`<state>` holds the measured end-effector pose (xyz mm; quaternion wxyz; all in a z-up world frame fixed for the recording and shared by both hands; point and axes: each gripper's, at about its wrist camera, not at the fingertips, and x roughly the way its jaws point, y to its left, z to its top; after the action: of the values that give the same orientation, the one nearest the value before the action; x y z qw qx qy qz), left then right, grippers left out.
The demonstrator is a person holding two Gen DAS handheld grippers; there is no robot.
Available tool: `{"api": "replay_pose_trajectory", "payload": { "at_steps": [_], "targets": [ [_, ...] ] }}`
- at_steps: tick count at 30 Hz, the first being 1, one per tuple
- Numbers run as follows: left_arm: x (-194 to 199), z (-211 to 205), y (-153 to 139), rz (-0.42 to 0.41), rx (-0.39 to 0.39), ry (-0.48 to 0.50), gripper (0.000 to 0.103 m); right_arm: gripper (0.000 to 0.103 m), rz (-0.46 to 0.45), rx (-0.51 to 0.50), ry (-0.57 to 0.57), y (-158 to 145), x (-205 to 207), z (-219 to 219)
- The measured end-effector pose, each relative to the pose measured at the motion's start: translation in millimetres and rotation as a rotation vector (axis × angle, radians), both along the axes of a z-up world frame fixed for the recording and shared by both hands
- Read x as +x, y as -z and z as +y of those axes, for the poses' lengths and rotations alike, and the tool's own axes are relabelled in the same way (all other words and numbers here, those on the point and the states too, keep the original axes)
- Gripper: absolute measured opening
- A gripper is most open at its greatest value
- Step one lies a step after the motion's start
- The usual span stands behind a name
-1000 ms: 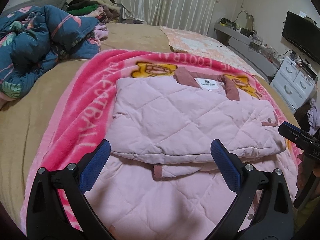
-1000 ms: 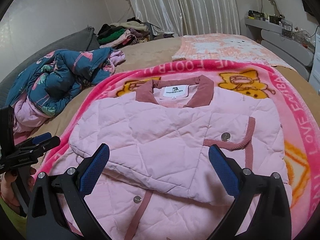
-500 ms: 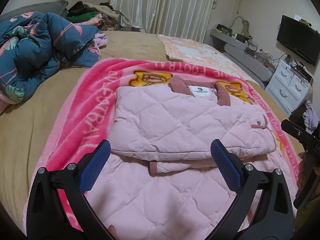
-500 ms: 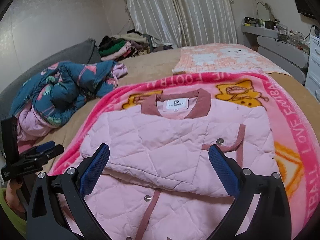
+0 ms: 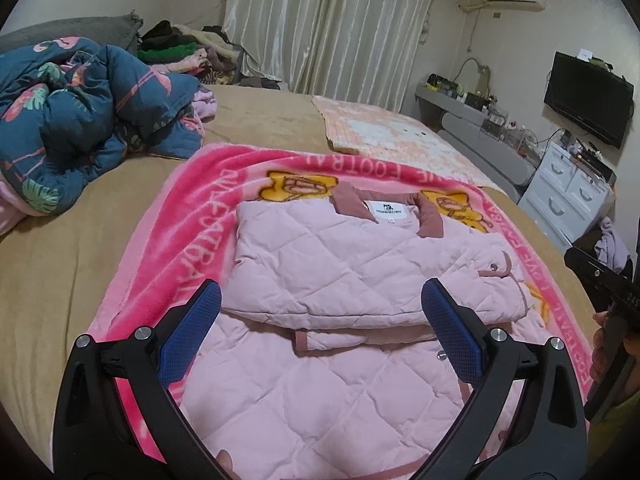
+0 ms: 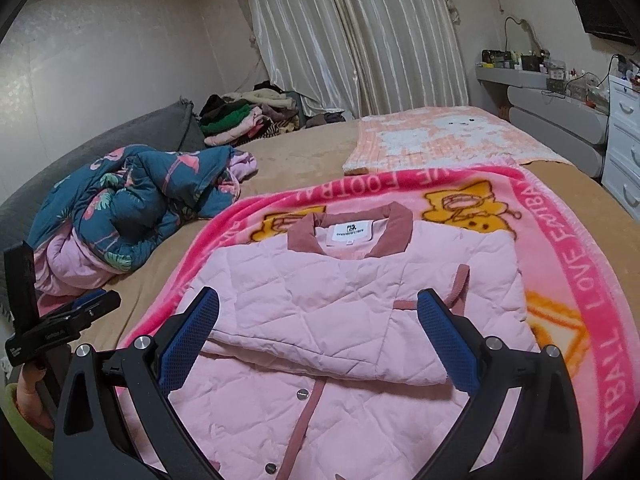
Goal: Fold large clothes
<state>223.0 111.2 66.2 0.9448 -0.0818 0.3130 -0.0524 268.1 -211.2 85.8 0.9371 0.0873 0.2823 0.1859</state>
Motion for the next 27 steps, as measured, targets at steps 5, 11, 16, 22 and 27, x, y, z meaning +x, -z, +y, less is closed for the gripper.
{"api": "replay_pose_trajectory", "payload": {
  "at_steps": [5, 11, 16, 22, 27],
  "targets": [
    [-11.2, 7.8, -3.0, -0.012, -0.013, -0.028, 0.094, 0.099, -0.014, 0.001, -0.005, -5.8, -10.7, -5.0],
    [-26.6, 11.5, -3.6, -0.025, -0.023, -0.044, 0.094, 0.099, -0.026, 0.009, -0.008, -10.1, -22.2, -11.7],
    [-36.2, 11.4, -1.8, -0.024, -0.020, -0.046, 0.094, 0.099, -0.023, 0.014, -0.010, -8.8, -29.9, -15.8],
    [-53.7, 9.4, 5.8, -0.014, -0.012, -0.052, 0.094, 0.099, -0.014, 0.012, -0.021, -4.6, -40.4, -17.2],
    [-65.7, 6.5, 11.3, -0.002, -0.008, -0.058, 0.094, 0.099, -0.003, 0.009, -0.028, 0.7, -49.6, -19.5]
  ]
}}
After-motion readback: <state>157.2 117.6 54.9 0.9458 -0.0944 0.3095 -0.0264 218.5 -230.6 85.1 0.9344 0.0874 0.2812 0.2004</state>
